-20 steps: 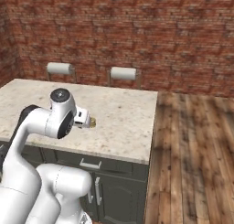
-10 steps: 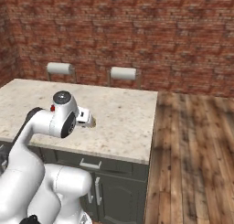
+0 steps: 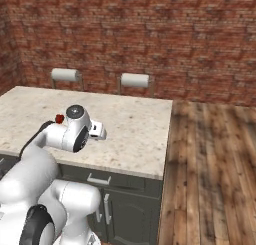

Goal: Pick the candle and candle from the dining table and place them in the open cabinet. Close the cabinet after placing the objects.

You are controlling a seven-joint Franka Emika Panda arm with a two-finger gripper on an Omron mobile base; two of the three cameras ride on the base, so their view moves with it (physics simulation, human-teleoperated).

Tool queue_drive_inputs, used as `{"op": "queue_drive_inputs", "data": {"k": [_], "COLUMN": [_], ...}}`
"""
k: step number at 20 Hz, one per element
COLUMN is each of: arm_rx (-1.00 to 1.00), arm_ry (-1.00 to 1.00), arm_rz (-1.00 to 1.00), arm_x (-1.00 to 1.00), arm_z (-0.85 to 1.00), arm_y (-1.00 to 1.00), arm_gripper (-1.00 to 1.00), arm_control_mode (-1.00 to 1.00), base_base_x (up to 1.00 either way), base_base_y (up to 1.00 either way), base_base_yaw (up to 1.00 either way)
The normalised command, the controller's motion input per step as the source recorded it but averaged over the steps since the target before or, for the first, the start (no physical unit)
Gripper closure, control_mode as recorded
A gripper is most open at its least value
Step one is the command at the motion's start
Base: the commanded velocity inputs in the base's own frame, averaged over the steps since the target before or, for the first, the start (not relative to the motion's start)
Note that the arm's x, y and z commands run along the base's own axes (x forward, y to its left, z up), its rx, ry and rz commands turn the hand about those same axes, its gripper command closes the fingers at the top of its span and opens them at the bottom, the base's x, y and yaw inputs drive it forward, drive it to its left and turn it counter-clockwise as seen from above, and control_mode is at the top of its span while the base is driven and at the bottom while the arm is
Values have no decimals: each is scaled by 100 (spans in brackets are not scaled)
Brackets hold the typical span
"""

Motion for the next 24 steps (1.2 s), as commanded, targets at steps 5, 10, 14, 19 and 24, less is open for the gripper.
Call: {"op": "queue_drive_inputs", "data": {"k": [5,10,14,19,24], "arm_rx": [0,0,0,0,0], "arm_ry": [0,0,0,0,0], "arm_rz": [0,0,0,0,0], "arm_x": [45,42,31,28,25], "arm_z": [-19,-20,-18,-19,-18], "arm_y": [0,0,0,0,0], "arm_gripper": [-100,-100,-100,-100,-100], "arm_control_mode": [-100,-100,-100,-100,-100], "base_base_x": [0,0,0,0,0], "base_base_y": [0,0,0,0,0], "base_base_yaw": [0,0,0,0,0]}}
